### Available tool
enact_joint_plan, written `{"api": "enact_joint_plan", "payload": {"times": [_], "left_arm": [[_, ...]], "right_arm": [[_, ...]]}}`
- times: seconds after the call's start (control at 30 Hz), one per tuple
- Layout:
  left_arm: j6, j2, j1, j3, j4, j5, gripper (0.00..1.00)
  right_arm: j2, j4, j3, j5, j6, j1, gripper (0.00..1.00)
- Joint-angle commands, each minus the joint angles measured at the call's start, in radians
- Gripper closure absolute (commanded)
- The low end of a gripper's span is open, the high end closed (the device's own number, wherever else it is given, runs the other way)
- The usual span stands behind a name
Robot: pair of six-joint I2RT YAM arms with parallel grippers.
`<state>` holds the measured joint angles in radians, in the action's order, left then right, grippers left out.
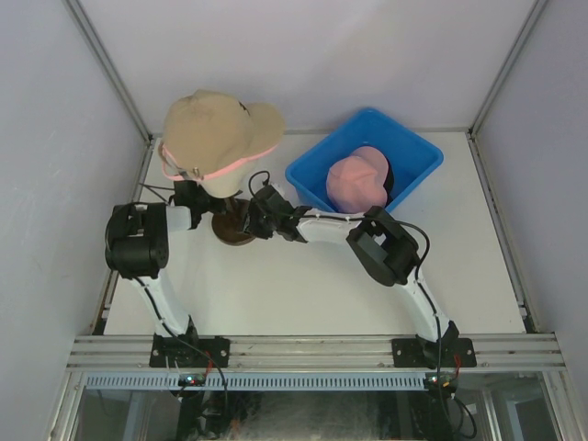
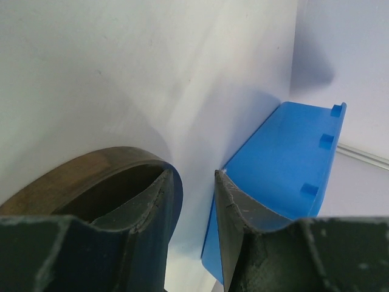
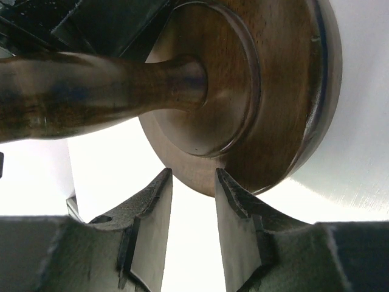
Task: Stack the hats
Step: Adjust the hat stand at the center of the board.
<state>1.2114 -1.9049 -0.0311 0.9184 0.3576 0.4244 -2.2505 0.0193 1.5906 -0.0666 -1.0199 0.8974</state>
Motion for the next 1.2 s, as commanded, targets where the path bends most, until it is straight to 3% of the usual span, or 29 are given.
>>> {"api": "enact_joint_plan", "payload": {"times": [0.0, 0.27, 0.47, 0.7, 1.0, 1.17], "left_arm": [[-0.020, -0.024, -0.001, 0.040, 0.013, 0.037, 0.62], [-0.012, -0.049, 0.000, 0.082, 0.031, 0.075, 0.62], [0.123, 0.002, -0.059, -0.018, 0.196, 0.045, 0.61], [0.188, 0.045, -0.107, -0.064, 0.268, 0.032, 0.59], [0.186, 0.157, -0.179, -0.236, 0.323, -0.021, 0.59], [0.150, 0.228, -0.185, -0.332, 0.308, -0.078, 0.59]], "right_arm": [[-0.001, 0.088, -0.037, 0.028, -0.025, 0.026, 0.65], [0.083, 0.041, -0.133, 0.077, -0.030, 0.028, 0.66], [0.180, -0.005, -0.222, 0.106, -0.024, 0.014, 0.66], [0.260, 0.003, -0.265, 0.183, 0.112, 0.020, 0.59], [0.242, -0.038, -0.265, 0.201, 0.125, -0.070, 0.59], [0.185, -0.020, -0.179, 0.167, 0.130, -0.124, 0.59]]}}
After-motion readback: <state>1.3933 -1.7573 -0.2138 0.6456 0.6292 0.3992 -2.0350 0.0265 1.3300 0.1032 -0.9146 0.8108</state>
